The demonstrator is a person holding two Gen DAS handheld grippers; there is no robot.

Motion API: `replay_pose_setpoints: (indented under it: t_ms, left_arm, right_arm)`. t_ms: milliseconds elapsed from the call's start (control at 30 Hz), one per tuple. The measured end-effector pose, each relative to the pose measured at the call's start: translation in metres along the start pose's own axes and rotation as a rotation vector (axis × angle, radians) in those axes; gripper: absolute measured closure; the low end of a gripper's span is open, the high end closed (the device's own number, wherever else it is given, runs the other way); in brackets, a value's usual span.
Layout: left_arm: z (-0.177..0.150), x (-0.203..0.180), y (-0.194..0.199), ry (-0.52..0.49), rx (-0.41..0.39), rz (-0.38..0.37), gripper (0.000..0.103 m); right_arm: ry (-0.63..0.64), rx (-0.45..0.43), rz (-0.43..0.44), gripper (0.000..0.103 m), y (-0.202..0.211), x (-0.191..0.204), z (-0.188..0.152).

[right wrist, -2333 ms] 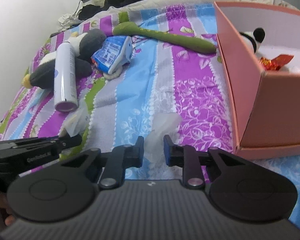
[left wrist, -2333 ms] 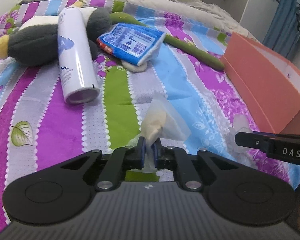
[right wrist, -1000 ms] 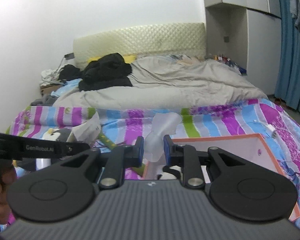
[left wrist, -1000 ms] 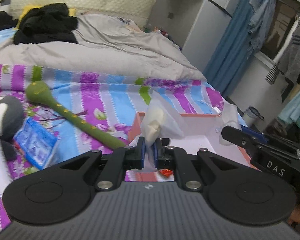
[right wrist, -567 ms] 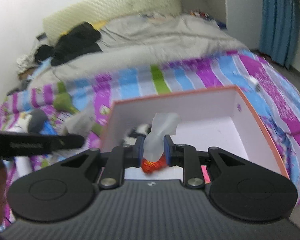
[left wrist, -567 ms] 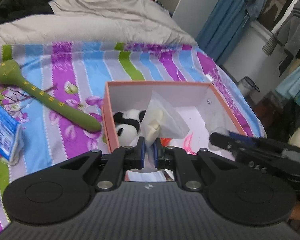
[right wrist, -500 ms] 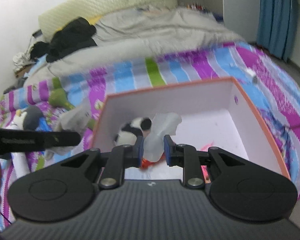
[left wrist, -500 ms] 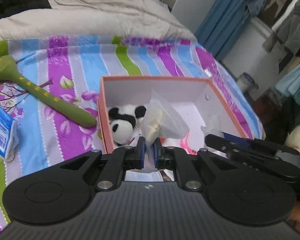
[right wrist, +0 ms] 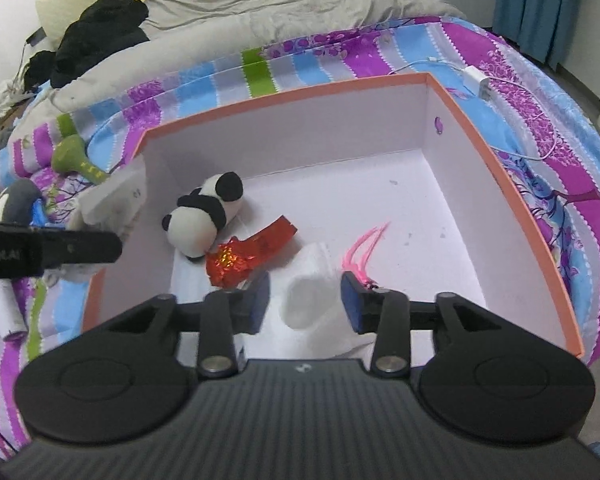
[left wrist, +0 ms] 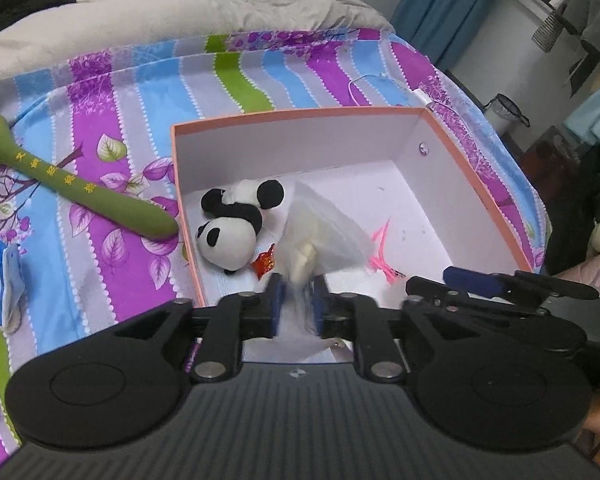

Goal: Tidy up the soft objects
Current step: 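Open both tools to drop the bag and cup into the box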

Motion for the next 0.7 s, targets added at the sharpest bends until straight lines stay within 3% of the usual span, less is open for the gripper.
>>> replay_pose_setpoints:
  t_ms: [67, 367, 500, 700]
  left_arm:
    - [0.001, 0.002, 0.002, 0.006, -0.008, -0.008, 0.062]
    - [-0.008, 0.001, 0.046, -0.038, -0.163, 0.003, 0.062]
    - [-0.023, -0.001, 0.080, -0.099, -0.270, 0.055, 0.062]
    - [-0.060, 0.006, 0.124, -0.117, -0.379, 0.064, 0.062]
  right_arm:
    - [0.008, -0.015, 0.007, 0.051, 0.005, 0.001, 0.001]
    - [0.005, -0.131, 0.047, 0.051, 0.038, 0.014, -0.002]
    - [0.026, -0.204, 0.078, 0.051, 0.060, 0.027, -0.009]
    - [0.088, -0.309, 0.130, 0.051, 0.093, 0.057, -0.021]
Point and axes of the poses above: each gripper's, at about its wrist camera, not at the fingertips, and y roughly against the way its jaws point, x to its left, z to its top, the point moved 4 cm from there along -y, roughly the way its jaws point
